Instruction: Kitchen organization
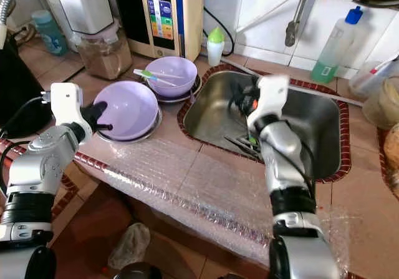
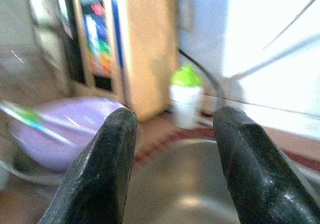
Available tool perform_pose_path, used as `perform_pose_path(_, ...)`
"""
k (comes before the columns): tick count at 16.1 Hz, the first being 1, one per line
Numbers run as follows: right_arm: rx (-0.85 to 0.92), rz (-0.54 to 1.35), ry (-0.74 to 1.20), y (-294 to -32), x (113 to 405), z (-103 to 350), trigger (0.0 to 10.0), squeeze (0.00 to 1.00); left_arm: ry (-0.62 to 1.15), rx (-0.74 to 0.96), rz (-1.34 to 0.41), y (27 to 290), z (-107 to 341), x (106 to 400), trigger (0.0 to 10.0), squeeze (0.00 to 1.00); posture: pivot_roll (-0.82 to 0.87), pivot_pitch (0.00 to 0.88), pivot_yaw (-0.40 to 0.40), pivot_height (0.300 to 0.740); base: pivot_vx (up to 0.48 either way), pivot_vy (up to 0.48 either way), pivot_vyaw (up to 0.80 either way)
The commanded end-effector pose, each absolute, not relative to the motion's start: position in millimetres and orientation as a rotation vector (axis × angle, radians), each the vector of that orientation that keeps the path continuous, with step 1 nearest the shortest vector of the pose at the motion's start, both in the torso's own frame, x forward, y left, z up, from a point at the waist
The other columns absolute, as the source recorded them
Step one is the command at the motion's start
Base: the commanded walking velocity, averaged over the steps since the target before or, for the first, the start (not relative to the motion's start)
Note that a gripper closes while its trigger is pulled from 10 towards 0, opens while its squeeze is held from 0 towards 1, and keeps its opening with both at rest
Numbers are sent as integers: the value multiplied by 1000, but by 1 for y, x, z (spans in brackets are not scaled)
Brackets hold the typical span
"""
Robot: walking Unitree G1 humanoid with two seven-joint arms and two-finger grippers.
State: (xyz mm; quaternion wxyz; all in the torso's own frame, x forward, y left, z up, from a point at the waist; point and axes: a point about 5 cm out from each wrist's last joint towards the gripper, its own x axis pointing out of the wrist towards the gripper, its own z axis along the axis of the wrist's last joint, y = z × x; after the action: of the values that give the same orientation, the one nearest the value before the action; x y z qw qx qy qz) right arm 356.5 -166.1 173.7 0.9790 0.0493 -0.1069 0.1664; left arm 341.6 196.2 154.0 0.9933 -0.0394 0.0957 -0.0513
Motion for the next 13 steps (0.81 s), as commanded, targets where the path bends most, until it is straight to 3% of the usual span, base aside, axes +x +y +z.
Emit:
perform_pose_path(1,170,410,-198,-157,356,175,10000,0,121,-53,-112,193,165,342,0,0,34,0,21,740,0,0,0)
perform_pose_path(4,300,632,-128,-122,341,164,10000,0,31,-17,-131,185,176,342,0,0,37,0,17,740,0,0,0)
perform_pose_path(8,393,765,-102,-93,335,168,10000,0,-12,13,-155,178,181,343,0,0,38,0,16,740,0,0,0)
perform_pose_path(13,379,785,-47,-61,340,169,10000,0,-58,78,-196,164,187,344,0,0,36,0,17,740,0,0,0)
